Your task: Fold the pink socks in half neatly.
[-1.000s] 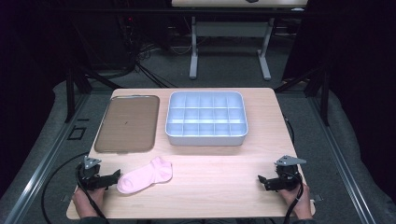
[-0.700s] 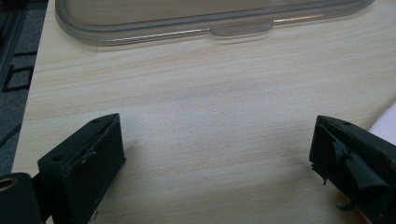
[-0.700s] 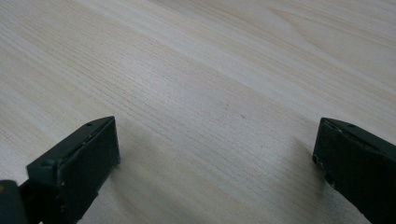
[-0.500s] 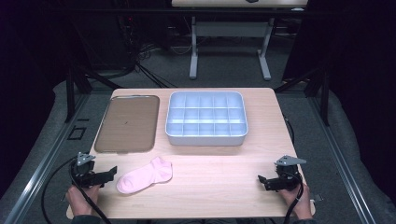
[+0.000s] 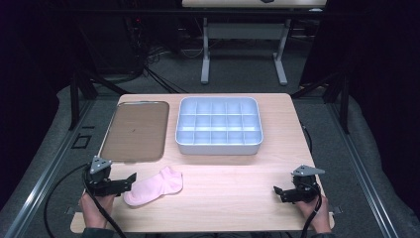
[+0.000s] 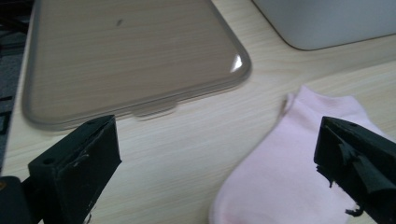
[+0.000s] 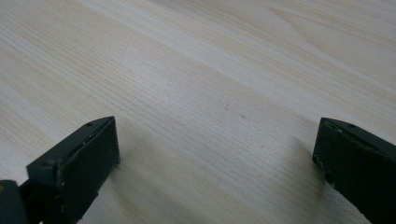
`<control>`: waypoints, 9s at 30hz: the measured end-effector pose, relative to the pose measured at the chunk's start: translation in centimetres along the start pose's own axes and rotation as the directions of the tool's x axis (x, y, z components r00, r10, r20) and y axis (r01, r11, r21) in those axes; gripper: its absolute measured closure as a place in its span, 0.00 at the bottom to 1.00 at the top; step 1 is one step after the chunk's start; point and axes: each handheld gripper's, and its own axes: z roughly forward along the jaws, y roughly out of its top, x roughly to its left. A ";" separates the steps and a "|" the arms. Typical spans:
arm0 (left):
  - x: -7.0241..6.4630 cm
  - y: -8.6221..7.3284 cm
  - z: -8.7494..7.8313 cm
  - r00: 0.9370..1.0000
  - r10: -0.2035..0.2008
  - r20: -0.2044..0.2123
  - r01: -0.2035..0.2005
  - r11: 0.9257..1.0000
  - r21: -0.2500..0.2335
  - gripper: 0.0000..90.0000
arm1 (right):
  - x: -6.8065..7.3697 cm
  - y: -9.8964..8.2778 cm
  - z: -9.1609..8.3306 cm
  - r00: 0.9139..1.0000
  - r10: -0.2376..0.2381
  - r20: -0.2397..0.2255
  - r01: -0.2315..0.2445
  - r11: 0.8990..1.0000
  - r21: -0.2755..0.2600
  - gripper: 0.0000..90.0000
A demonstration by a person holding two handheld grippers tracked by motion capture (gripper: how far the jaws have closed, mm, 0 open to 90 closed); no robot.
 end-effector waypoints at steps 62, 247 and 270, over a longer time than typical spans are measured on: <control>-6.8 -3.2 4.9 0.992 0.085 0.089 -0.094 0.990 0.106 0.88 | 0.0 0.0 0.0 1.000 0.004 0.005 -0.004 1.000 -0.001 0.00; -19.6 -0.2 10.3 0.877 0.199 0.438 -0.229 0.973 0.016 0.96 | 9.8 6.0 -1.9 0.995 -0.087 -0.051 0.091 0.993 0.075 0.90; -19.6 -0.5 10.5 0.876 0.194 0.441 -0.222 0.975 0.013 0.96 | 12.0 8.0 -1.7 0.975 -0.128 -0.184 0.133 0.991 0.018 0.90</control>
